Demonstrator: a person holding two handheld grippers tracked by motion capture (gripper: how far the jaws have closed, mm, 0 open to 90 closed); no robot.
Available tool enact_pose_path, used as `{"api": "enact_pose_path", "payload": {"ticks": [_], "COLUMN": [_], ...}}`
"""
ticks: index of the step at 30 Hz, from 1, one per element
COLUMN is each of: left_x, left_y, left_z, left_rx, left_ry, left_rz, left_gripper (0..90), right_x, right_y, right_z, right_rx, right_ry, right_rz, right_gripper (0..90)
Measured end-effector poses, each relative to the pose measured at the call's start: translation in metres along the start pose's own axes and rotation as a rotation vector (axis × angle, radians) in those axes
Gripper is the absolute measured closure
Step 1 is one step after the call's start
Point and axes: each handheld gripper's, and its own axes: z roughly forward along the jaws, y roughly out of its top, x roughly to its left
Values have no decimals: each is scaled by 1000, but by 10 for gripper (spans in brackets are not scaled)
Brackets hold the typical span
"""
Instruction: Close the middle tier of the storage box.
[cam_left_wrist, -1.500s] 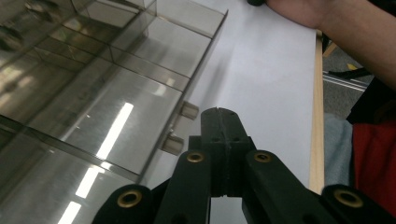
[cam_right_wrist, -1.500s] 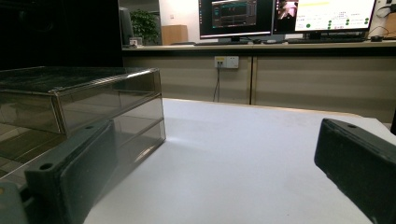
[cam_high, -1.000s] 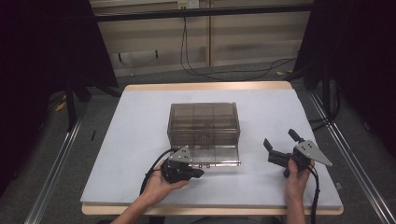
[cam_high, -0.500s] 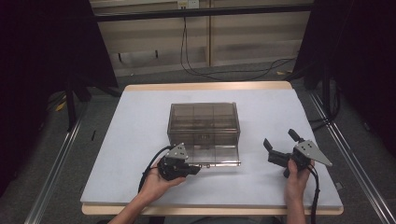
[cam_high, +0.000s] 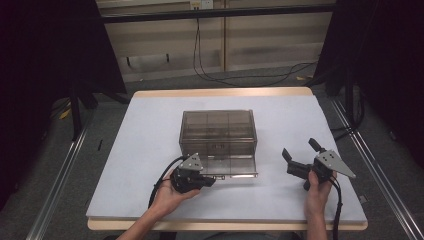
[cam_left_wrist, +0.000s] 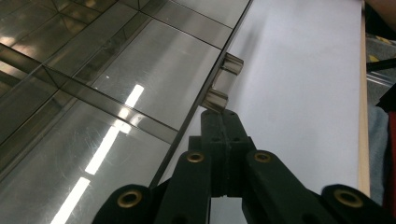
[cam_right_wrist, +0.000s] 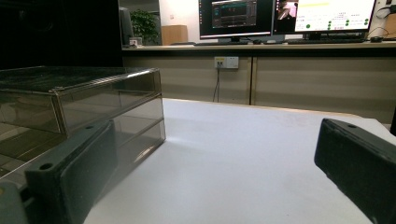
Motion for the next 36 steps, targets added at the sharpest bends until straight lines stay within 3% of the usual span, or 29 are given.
{"api": "enact_pose_path", "payload": {"ticks": [8,13,31,36], "left_x": [1,1,4,4], "left_y": [1,2,5,6], "left_z": [-1,1,0,-1], "left_rx": [7,-19,-39,-49], "left_ry": [6,11,11,40], "left_rz": [-10,-24,-30,-27], "left_gripper": [900,900,900,900], "right_x": [0,0,0,0], "right_y": [0,0,0,0], "right_z": [0,0,0,0], "right_rx": [0,0,-1,-1], "right_ry": [-1,-2,0,-1], "right_rz": [-3,-2,0,0], "right_gripper": [0,0,0,0]}}
